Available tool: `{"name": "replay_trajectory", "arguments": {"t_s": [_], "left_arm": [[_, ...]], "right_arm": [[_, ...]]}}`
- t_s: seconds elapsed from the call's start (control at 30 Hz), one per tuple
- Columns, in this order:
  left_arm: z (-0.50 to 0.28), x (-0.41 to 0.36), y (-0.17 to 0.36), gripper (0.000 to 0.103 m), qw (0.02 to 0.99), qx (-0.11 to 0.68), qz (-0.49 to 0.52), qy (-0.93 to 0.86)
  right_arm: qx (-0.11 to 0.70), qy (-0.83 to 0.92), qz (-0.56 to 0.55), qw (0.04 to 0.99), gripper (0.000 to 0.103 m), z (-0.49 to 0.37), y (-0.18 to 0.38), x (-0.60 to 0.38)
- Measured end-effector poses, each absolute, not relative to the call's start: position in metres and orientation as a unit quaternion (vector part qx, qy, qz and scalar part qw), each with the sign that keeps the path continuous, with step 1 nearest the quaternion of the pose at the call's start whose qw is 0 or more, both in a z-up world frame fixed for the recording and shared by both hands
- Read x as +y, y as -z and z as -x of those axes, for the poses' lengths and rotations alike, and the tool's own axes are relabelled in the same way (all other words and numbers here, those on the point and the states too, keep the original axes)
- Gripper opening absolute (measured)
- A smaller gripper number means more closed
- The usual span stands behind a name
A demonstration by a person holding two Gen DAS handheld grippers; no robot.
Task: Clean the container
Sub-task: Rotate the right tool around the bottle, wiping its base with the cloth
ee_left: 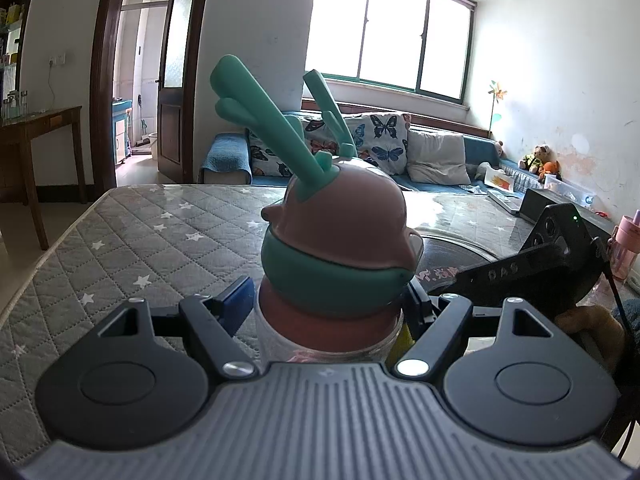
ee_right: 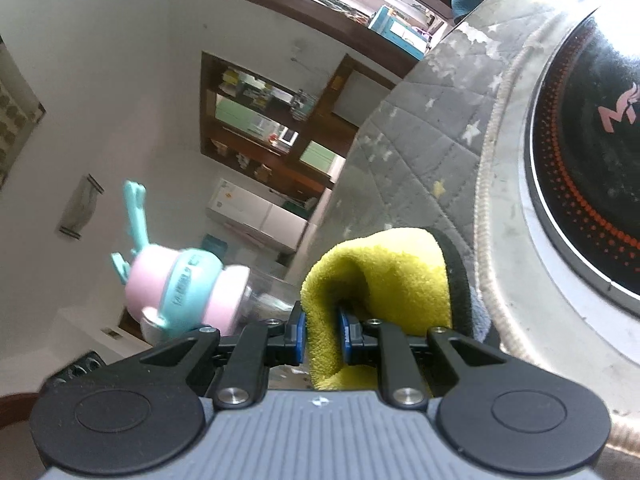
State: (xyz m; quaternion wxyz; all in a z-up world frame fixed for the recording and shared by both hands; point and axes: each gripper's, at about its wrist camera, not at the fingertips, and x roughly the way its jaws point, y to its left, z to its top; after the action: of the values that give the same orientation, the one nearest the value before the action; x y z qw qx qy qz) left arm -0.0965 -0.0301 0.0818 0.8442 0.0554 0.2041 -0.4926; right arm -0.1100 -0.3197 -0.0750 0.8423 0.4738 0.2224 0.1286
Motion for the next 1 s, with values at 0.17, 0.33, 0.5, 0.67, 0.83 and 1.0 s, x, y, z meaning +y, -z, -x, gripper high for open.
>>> {"name": "replay_trajectory", "arguments": {"t_s": [0.17, 0.33, 0.5, 0.67, 0.83, 1.0], "left_arm": [[0.094, -0.029, -0.082, 0.077, 0.845, 0.204, -0.053, 0.492], [0.09, -0.029, -0.082, 0.077, 0.845, 0.206, -0.054, 0.491], [0.088, -0.031, -0.082, 0.077, 0.846, 0.207, -0.056, 0.489], [0.09, -0.032, -0.083, 0.077, 0.848, 0.208, -0.06, 0.483], [0.091, -0.031, -0.084, 0.077, 0.852, 0.21, -0.06, 0.477], [0.098, -0.03, -0.084, 0.077, 0.852, 0.21, -0.061, 0.476]], "right_arm": [[0.252, -0.118, -0.423, 0.862, 0.017, 0.121, 0.07, -0.309], [0.266, -0.112, -0.326, 0.9, 0.021, 0.139, 0.043, -0.291], [0.265, -0.103, -0.215, 0.934, 0.04, 0.163, 0.017, -0.268], [0.253, -0.081, -0.103, 0.959, 0.04, 0.177, 0.0, -0.243], [0.245, -0.062, -0.055, 0.966, 0.029, 0.184, -0.005, -0.228], [0.228, -0.048, -0.05, 0.971, 0.016, 0.193, -0.007, -0.225]]}}
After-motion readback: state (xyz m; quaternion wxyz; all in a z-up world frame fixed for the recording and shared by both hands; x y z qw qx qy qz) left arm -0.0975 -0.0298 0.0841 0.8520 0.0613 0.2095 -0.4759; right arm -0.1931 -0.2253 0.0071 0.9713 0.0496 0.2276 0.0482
